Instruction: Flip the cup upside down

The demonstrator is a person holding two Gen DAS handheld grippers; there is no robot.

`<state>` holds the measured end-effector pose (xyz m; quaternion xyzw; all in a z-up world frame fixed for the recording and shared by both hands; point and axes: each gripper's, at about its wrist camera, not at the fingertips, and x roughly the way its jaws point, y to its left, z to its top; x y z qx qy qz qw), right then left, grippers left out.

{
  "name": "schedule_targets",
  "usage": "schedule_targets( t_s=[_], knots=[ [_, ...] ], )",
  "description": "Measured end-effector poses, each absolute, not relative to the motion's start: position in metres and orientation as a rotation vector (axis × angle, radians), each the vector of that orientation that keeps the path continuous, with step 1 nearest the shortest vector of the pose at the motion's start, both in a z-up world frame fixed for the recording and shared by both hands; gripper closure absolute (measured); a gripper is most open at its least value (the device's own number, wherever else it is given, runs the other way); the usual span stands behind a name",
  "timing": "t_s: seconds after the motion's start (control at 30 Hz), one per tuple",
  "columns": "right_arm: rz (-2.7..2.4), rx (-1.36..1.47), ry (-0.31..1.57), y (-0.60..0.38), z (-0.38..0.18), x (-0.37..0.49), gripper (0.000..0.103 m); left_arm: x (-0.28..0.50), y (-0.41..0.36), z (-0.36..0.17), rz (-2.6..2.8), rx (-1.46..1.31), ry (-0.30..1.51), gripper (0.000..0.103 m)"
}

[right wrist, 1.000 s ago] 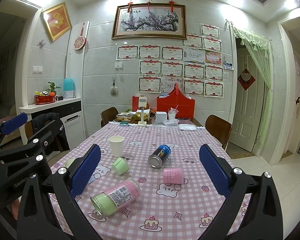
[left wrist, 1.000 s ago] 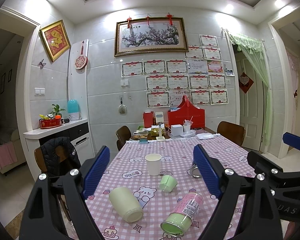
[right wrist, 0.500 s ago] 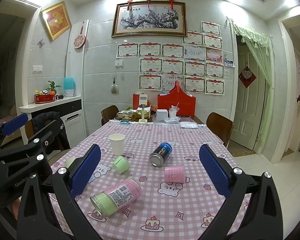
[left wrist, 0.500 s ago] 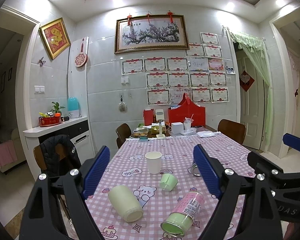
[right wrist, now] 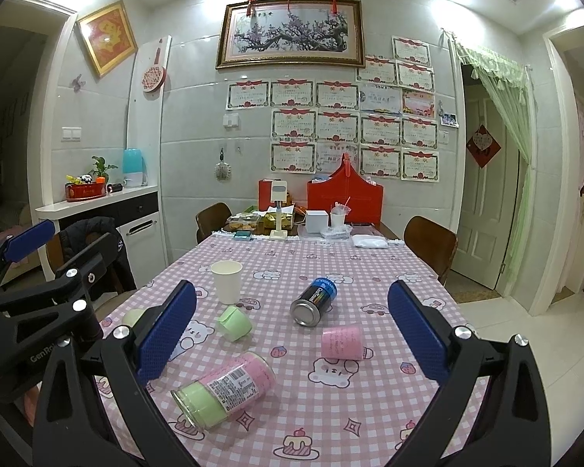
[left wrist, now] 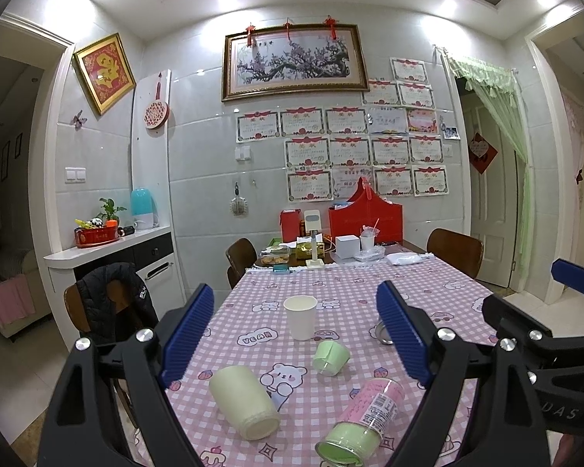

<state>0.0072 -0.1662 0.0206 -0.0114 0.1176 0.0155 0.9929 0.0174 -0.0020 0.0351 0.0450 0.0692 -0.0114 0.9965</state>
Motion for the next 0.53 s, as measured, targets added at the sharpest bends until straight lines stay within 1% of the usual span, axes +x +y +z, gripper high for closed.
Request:
schedule_targets(
  t_s=[0.3,0.53],
  knots=[
    [0.036,-0.017,0.266,-0.166,0.016,0.027,0.008,0.045,-0.003,0.031,-0.021,0.09,0.182,0.019],
    [0.045,-0.014,0.314,-0.166,0.007,0.059,0.008,0.085,-0.002,0.022,-0.028,0.092,0.265,0.019]
  ],
)
